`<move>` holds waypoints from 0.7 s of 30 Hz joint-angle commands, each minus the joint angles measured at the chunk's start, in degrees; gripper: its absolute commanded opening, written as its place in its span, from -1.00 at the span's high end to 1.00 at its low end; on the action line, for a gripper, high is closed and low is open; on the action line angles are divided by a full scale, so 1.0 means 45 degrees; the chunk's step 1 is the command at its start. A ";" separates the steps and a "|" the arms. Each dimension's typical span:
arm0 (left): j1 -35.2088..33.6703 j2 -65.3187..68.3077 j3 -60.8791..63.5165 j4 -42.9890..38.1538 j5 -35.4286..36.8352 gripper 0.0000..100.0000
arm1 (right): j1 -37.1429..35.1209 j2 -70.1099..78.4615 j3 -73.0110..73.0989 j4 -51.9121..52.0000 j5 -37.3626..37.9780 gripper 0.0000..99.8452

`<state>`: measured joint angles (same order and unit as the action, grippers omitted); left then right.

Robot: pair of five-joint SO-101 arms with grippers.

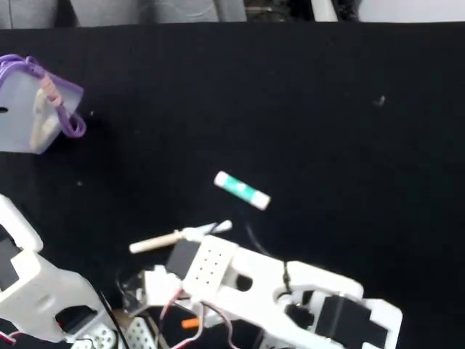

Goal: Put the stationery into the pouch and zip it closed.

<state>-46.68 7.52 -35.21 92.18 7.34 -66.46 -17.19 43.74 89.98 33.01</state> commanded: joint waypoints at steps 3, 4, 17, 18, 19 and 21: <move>-0.0498 -0.0234 -0.0733 0.0098 -0.0215 0.95 | -0.0137 -0.0205 -0.1455 0.0098 -0.0762 0.41; -0.0498 -0.0234 -0.0733 0.0098 -0.0215 0.95 | -0.0137 -0.0205 -0.1631 0.0176 -0.0762 0.41; -0.0830 -0.0234 -0.0733 0.0059 -0.0762 0.95 | -0.1934 -0.0205 -0.1280 0.0274 -0.0957 0.41; -0.0811 -0.0234 -0.0733 0.0059 -0.0840 0.95 | -0.1934 -0.0186 -0.1280 0.0234 -0.1114 0.41; -0.0811 -0.0234 -0.0694 0.0039 -0.0821 0.95 | -0.1934 -0.0147 -0.1280 0.0234 -0.1172 0.41; -0.0811 -0.0176 -0.0713 0.0000 -0.0821 0.95 | -0.1993 -0.0107 -0.1260 0.0234 -0.1192 0.41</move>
<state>-48.62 7.52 -35.21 92.09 5.05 -73.23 -17.19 38.11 91.21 28.26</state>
